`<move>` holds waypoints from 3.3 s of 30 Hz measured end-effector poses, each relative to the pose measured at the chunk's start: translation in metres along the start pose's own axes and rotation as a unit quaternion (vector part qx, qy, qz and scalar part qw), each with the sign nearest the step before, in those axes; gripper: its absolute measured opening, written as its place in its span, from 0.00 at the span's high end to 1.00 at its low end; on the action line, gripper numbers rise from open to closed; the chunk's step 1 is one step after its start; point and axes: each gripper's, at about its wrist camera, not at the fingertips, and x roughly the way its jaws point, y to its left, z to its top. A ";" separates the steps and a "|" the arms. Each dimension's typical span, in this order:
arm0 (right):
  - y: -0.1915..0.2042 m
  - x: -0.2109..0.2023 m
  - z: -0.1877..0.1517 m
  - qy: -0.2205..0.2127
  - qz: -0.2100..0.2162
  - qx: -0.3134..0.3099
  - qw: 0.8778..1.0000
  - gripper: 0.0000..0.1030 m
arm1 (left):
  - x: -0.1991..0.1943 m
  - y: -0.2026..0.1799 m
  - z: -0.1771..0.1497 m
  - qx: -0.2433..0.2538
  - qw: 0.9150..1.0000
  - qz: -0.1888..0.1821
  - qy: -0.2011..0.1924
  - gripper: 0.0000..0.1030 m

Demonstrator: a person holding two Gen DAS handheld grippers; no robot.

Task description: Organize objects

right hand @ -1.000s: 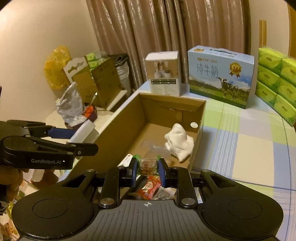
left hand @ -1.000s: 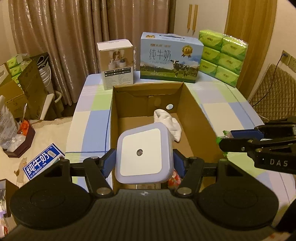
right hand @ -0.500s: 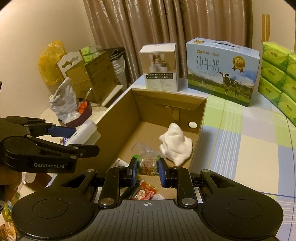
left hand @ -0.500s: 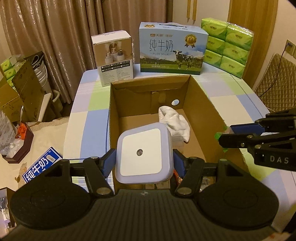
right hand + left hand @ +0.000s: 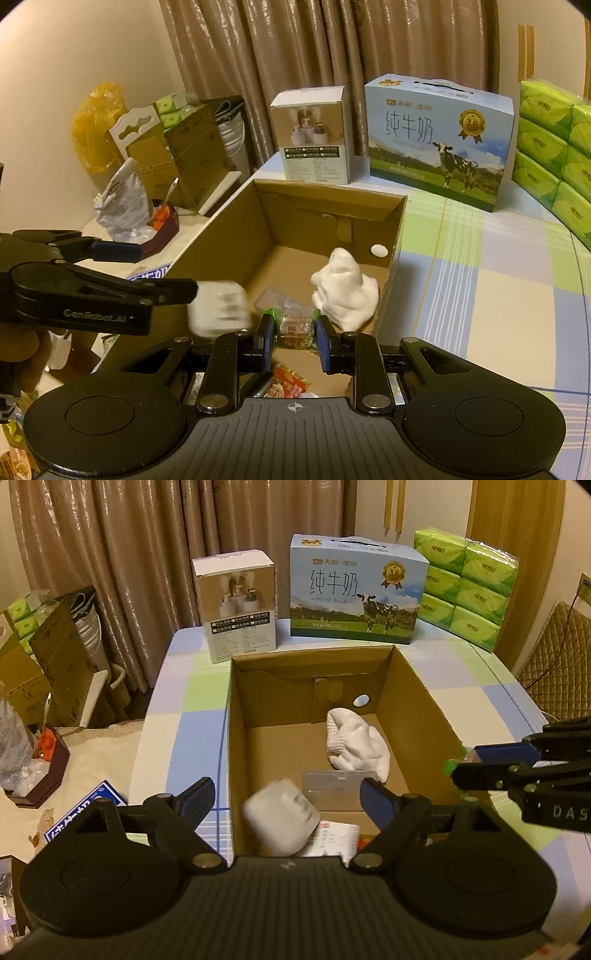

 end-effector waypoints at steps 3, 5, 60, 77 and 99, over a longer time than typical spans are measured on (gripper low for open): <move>-0.001 0.000 -0.001 0.001 0.002 0.004 1.000 0.79 | -0.004 0.003 -0.002 -0.004 1.000 0.003 -0.002 0.20; 0.000 0.000 -0.001 0.001 0.006 0.005 1.000 0.79 | -0.007 0.005 -0.004 -0.007 1.000 0.005 -0.004 0.20; 0.037 -0.167 -0.108 -0.069 -0.036 0.051 0.996 0.02 | -0.181 -0.040 -0.116 -0.073 0.995 0.028 -0.068 0.01; 0.038 -0.201 -0.154 -0.062 -0.057 0.064 0.994 0.02 | -0.208 -0.073 -0.157 -0.088 0.996 0.013 -0.033 0.01; 0.030 -0.199 -0.166 -0.043 -0.065 0.072 0.994 0.02 | -0.192 -0.095 -0.165 -0.076 0.997 0.000 -0.013 0.01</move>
